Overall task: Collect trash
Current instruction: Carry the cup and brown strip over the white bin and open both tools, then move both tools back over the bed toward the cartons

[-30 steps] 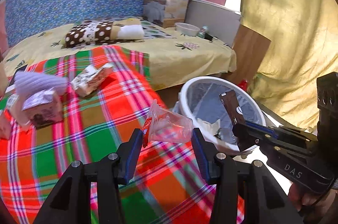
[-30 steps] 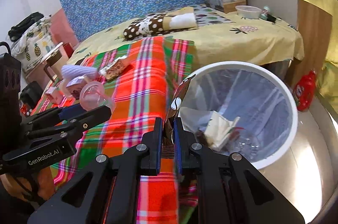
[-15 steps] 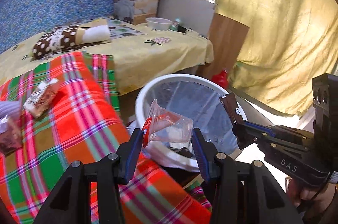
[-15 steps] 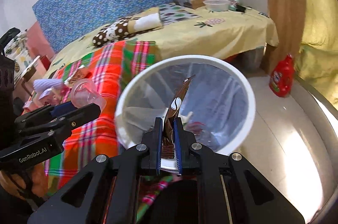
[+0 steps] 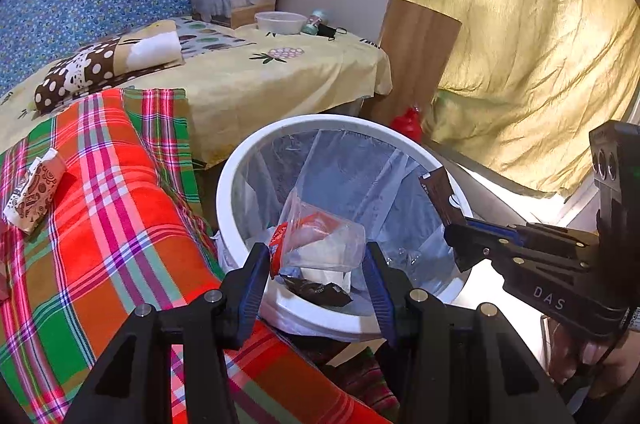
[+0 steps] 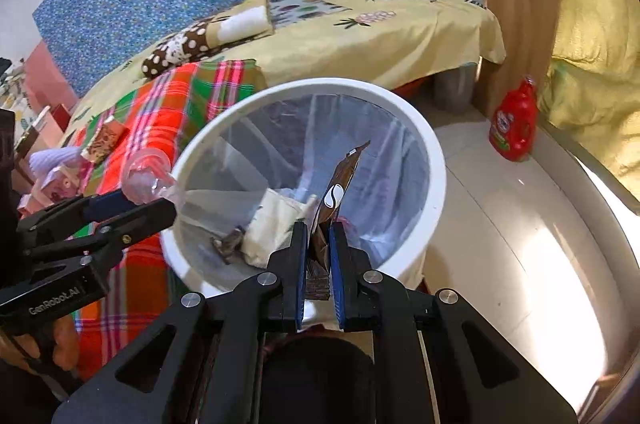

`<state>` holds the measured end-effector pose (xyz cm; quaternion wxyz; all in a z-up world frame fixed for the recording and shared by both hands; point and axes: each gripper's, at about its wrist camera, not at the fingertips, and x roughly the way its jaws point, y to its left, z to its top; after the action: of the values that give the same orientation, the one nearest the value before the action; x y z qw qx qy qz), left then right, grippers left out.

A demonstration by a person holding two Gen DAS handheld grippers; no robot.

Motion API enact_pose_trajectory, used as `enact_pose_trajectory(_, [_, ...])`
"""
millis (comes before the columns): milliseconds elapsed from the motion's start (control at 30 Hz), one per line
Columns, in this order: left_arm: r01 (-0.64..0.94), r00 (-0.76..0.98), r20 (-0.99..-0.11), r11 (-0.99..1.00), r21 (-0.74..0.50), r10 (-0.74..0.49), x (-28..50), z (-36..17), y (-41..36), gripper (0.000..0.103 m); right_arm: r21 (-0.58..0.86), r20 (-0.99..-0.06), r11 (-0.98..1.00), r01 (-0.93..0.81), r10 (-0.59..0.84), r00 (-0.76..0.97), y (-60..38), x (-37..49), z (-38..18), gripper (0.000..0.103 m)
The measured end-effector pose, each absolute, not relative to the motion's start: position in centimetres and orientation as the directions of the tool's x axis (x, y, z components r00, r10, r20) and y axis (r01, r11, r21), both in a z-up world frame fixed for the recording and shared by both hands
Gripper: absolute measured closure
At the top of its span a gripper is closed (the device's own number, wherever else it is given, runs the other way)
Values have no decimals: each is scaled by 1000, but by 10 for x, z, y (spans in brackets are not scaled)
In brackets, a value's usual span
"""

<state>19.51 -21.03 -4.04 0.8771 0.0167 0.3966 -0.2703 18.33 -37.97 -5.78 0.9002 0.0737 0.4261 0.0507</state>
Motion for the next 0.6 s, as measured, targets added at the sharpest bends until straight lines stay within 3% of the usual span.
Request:
enact_pose_trajectory(167, [487, 549, -703, 856, -171, -453, 199, -41, -214, 55, 172, -757, 985, -16, 142, 638, -384, 183, -58, 72])
enact_pose_trajectory(600, [442, 585, -675, 874, -199, -450, 188, -31, -188, 54, 198, -712, 977, -74, 196, 675, -371, 174, -43, 72])
